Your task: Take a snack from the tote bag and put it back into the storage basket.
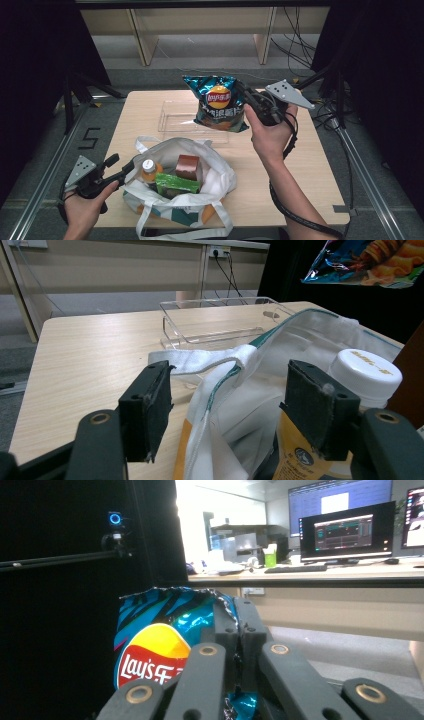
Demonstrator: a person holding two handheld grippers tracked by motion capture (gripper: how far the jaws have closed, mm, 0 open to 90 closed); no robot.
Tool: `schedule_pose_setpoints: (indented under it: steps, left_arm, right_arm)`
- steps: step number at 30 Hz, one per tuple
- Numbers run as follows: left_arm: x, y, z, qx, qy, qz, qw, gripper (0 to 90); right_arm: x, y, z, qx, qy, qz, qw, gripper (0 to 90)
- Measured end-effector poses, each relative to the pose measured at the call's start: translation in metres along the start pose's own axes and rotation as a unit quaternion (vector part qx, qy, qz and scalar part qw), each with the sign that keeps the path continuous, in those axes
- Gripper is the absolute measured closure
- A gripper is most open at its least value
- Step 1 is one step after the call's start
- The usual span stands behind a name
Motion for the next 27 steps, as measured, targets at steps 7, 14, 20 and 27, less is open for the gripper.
schedule_pose_setpoints:
  steps: [7, 14, 20, 27]
  left_arm:
    - [0.000, 0.001, 0.000, 0.006, -0.002, 0.003, 1.0000, 34.7]
    - [0.001, -0.001, -0.001, 0.001, 0.001, 0.004, 1.0000, 34.6]
    - [0.000, 0.000, -0.002, -0.001, 0.002, 0.005, 1.0000, 34.8]
    - [0.000, 0.000, -0.002, -0.003, 0.002, 0.006, 1.0000, 34.7]
  right_arm:
    - [-0.002, -0.006, -0.003, 0.004, 0.001, -0.005, 1.0000, 90.0]
    - [-0.005, -0.012, -0.001, 0.003, 0.005, -0.008, 1.0000, 90.0]
    - [-0.007, -0.017, -0.002, 0.008, 0.004, -0.012, 0.9999, 90.0]
    - [-0.009, -0.025, -0.004, 0.010, -0.001, -0.015, 0.9998, 90.0]
Point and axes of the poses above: each handheld gripper's, and its own axes: y roughly backward along the jaws, z roughly out of its top, x roughly to its left, the point moved 5 cm from there along -y, roughly forward along the jaws, and after that the axes turned 5 degrees about -y, right-handed, at the moved point
